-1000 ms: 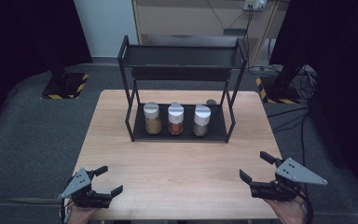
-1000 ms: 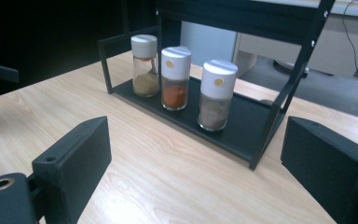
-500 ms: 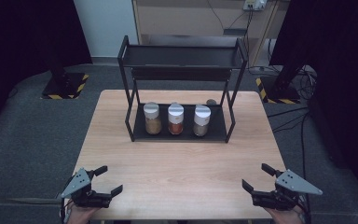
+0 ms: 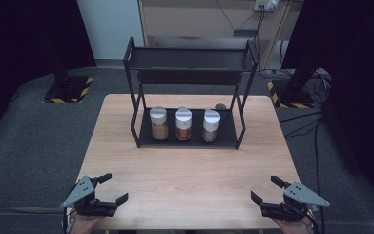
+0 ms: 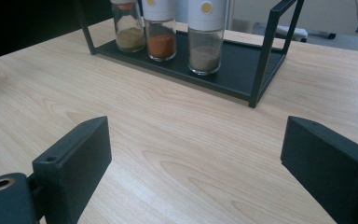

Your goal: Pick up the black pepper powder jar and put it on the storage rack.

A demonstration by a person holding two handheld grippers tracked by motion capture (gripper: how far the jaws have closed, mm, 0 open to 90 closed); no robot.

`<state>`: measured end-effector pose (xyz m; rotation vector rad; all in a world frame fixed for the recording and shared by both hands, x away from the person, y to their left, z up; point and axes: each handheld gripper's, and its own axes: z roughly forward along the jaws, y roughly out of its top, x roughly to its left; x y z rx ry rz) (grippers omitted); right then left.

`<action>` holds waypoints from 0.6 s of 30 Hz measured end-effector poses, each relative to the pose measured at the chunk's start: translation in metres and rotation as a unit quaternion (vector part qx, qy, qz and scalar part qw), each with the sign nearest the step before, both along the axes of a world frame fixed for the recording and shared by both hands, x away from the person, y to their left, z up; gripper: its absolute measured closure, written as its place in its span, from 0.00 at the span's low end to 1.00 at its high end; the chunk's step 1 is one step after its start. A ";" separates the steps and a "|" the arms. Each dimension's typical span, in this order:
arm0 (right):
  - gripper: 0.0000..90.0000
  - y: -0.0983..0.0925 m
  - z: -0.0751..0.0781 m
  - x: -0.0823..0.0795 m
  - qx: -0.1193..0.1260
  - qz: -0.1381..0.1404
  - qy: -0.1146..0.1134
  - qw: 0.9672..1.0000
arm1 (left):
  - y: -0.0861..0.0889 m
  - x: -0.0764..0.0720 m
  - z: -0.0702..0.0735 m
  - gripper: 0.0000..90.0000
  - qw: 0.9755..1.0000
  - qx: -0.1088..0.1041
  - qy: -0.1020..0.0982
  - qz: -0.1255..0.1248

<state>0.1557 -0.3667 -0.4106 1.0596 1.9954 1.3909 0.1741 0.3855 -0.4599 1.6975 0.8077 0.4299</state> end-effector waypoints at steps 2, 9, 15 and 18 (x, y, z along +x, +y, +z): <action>0.10 0.000 -0.001 0.001 0.000 0.003 0.003 1.000 | 0.000 0.000 0.000 0.01 1.000 0.000 -0.001 -0.001; 0.10 0.003 -0.003 0.003 -0.013 0.007 0.001 1.000 | 0.000 0.001 0.000 0.01 1.000 0.000 -0.002 -0.006; 0.10 0.002 -0.004 0.004 -0.010 0.006 0.005 1.000 | 0.000 0.001 0.000 0.01 1.000 0.000 -0.002 -0.006; 0.10 0.001 -0.004 0.004 -0.010 0.006 0.005 1.000 | 0.000 0.001 0.000 0.01 1.000 -0.001 -0.002 -0.006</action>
